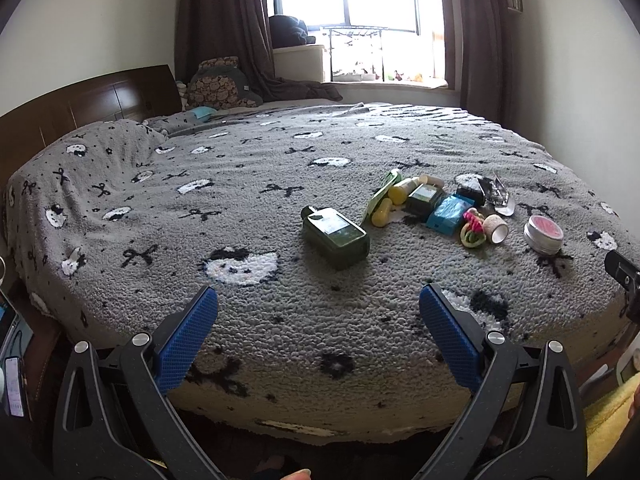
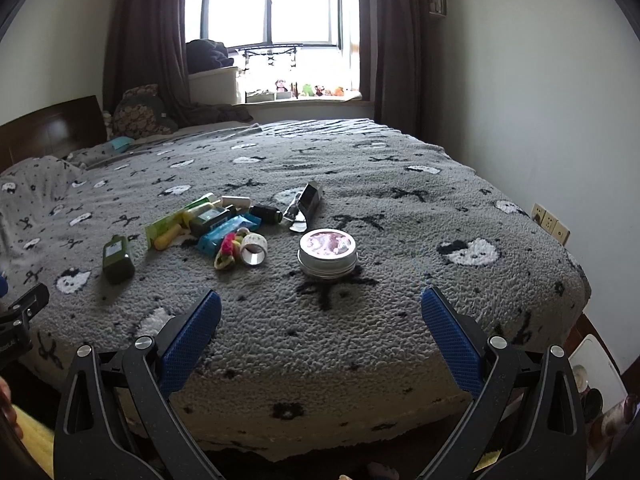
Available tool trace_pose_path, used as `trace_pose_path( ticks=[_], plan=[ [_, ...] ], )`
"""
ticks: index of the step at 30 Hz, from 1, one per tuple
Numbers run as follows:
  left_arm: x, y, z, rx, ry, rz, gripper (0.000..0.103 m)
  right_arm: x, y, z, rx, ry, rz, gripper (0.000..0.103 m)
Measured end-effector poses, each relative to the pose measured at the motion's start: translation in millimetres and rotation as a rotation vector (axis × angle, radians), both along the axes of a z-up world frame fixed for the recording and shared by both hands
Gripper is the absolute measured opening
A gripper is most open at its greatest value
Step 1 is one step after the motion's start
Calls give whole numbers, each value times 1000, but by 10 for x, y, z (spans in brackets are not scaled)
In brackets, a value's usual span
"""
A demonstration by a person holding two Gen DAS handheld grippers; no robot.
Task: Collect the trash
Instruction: 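Grasp the green Origins bottle with the left tool while the right tool grasps the pink-lidded tin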
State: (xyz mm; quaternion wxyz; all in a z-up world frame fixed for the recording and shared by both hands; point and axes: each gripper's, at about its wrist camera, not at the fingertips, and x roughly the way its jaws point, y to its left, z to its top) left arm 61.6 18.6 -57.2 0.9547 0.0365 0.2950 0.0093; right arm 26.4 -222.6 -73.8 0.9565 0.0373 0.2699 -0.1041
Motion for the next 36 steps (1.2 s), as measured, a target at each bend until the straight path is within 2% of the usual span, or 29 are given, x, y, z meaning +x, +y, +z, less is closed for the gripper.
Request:
trace_pose_path(
  ticks=[5,9,15,25,32,36],
  plan=[
    [223,32,-229,-5,77,4,95,235,-154,-214,69,59,15,100],
    [423,55,-370,-3,127,17,95,441,-276,-341,65,91,-30,100],
    [806,-59,-516,21,178,20,95,810,-356,-515,40,123,-31,100],
    [1507,-201,-657,18,221,72,95,1291,-488,-743,60,183,-48,100],
    [1849,-77,-748,-8,254,122,95,1545,-480,-782,57,198,-38,100],
    [1961,-24,-769,-35,264,114,94,1656,-474,-793,51,209,-30,100]
  ],
)
